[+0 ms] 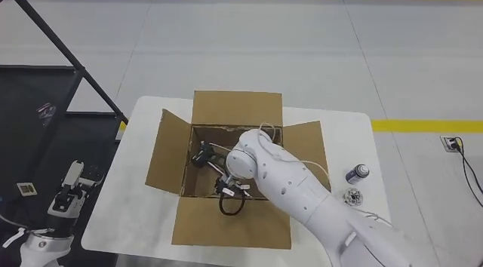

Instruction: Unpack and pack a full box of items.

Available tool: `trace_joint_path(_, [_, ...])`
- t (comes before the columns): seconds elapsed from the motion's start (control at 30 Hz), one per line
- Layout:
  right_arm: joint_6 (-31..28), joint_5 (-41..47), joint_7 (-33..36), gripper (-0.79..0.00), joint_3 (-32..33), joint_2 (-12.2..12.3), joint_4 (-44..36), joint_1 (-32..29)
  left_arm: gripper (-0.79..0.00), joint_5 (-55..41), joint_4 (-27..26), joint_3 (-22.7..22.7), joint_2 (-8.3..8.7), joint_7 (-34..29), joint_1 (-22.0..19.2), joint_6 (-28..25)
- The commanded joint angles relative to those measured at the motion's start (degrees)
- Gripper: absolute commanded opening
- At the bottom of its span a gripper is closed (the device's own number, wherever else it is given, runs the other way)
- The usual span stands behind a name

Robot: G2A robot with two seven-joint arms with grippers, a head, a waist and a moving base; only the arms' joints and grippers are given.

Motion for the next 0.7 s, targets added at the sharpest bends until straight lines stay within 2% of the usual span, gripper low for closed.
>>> trace_joint_path(0.0, [-0.32,0.40,-0.01,0.000,-0.73,-1.21,2.15,0.58,0.000,0.00,0.00,0.00,0.00,0.00,0.00,0.00])
trace_joint_path(0.17, [0.41,0.62,0.18,0.000,-2.14,-3.85,6.58,1.62,0.000,0.00,0.00,0.00,0.00,0.00,0.00,0.00])
trace_joint_path(0.33, [10.52,-1.74,-2.13,0.000,-3.49,-6.48,10.51,1.88,0.000,0.00,0.00,0.00,0.00,0.00,0.00,0.00])
trace_joint_path(0.4, [12.89,-3.24,-3.08,0.000,-4.52,-7.70,11.43,1.61,0.000,0.00,0.00,0.00,0.00,0.00,0.00,0.00])
trace_joint_path(0.67, [12.65,-5.99,-10.94,-0.009,-5.84,-10.97,17.88,1.06,0.000,0.00,0.00,0.00,0.00,0.00,0.00,0.00])
